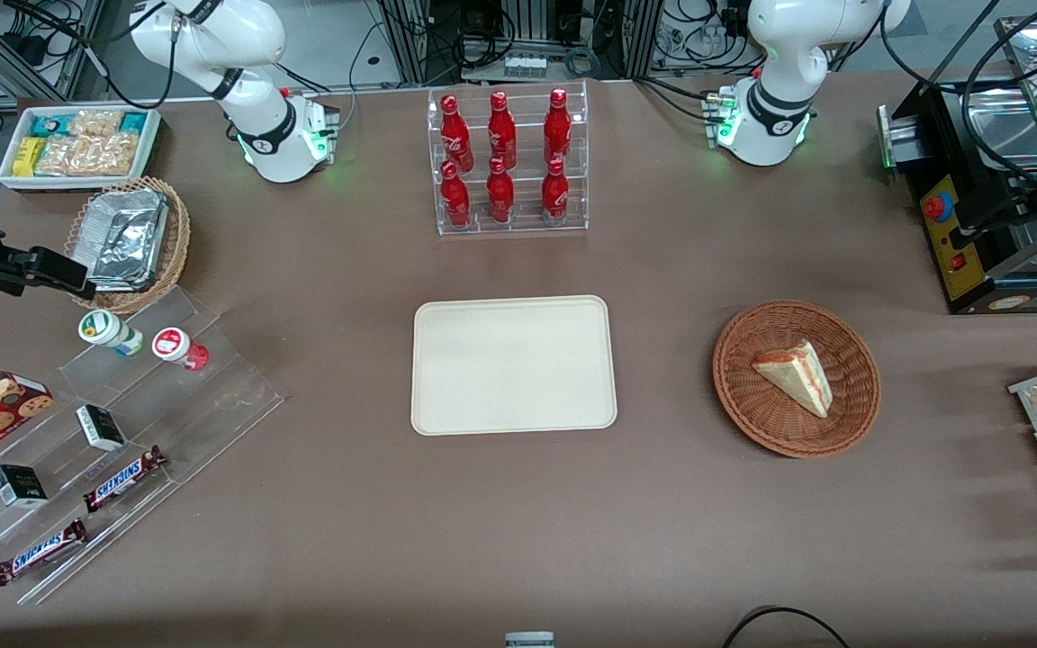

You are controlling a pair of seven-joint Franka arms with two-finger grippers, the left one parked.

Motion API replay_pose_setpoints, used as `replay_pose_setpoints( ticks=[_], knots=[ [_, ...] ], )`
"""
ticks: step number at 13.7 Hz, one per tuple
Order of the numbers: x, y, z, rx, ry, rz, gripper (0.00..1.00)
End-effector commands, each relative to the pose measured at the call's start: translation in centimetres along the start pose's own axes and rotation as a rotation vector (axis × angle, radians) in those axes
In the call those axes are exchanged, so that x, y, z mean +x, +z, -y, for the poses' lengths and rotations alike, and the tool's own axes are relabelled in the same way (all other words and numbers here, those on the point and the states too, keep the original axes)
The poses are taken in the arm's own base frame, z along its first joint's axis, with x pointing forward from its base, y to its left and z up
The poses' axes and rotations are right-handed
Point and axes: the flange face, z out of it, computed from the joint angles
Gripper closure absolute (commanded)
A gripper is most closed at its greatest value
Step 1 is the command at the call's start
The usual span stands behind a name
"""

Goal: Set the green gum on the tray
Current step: 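Move the right gripper toward the green-and-white gum container on the stand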

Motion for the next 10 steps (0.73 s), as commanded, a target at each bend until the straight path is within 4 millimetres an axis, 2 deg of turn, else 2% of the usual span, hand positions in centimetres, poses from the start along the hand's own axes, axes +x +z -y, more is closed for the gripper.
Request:
replay_pose_setpoints(
  ticks=[1,5,10],
  knots=[
    [-0.1,-0.5,-0.2,0.005,0.021,0.009,0.00],
    [0.3,0.8,-0.5,0.008,0.029,0.037,0.00],
    [-0.3,5.5,-3.0,0.004,-0.031,0.095,0.00]
  ],
)
